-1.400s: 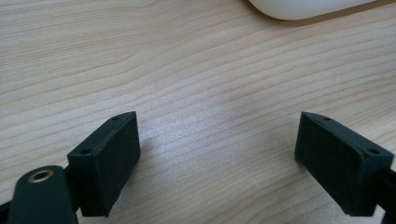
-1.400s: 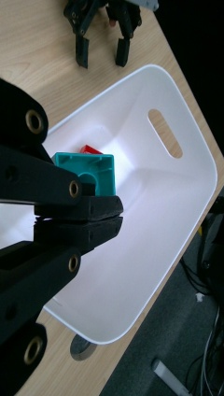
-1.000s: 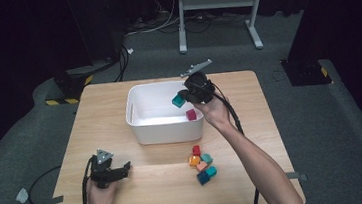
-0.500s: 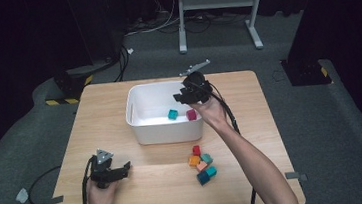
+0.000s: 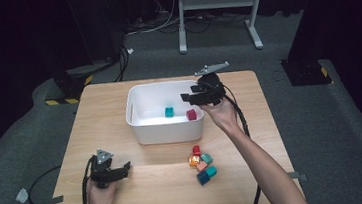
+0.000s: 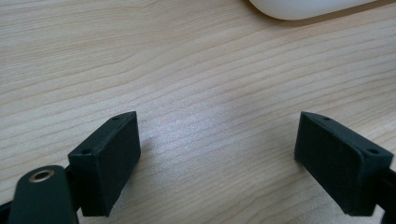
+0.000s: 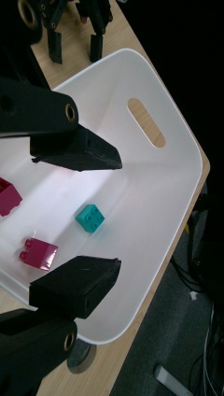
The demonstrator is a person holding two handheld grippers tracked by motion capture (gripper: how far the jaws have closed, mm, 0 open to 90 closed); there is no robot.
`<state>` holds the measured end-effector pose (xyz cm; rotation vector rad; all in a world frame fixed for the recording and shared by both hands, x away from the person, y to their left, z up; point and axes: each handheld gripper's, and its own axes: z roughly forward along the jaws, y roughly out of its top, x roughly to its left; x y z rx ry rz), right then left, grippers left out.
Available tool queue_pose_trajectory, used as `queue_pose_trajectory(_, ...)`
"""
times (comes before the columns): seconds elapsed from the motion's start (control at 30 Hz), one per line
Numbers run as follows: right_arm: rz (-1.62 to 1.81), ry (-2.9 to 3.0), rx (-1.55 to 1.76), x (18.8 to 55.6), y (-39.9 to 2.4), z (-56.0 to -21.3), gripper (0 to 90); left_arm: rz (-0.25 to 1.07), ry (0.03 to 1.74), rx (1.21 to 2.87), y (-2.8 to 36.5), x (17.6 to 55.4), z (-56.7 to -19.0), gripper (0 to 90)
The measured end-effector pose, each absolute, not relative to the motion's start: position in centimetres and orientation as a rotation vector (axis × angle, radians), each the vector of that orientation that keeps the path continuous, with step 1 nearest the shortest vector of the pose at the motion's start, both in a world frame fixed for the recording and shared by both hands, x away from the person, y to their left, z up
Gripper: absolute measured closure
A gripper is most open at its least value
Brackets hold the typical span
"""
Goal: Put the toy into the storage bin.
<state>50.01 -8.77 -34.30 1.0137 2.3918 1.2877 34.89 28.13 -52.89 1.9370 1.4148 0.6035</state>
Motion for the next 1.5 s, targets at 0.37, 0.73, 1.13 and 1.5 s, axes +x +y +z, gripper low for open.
queue_pose_trajectory(0.37, 1.364, 2.335, 1.045, 47.6, -12.1, -34.7, 44.3, 0.605, 1.414, 1.938, 28.1, 34.9, -52.9, 14.5)
queue_pose_trajectory(0.73, 1.413, 2.298, 1.076, 45.1, -15.3, -36.4, 43.1, 0.605, 1.414, 1.938, 28.1, 34.9, -52.9, 14.5)
queue_pose_trajectory(1.13, 1.41, 2.303, 1.094, 41.9, -16.5, -39.6, 42.4, 0.605, 1.414, 1.939, 28.1, 34.9, -52.9, 14.4)
queue_pose_trajectory(1.5, 1.341, 2.334, 1.083, 39.1, -16.0, -43.8, 40.5, 0.605, 1.414, 1.938, 28.1, 34.9, -52.9, 14.4)
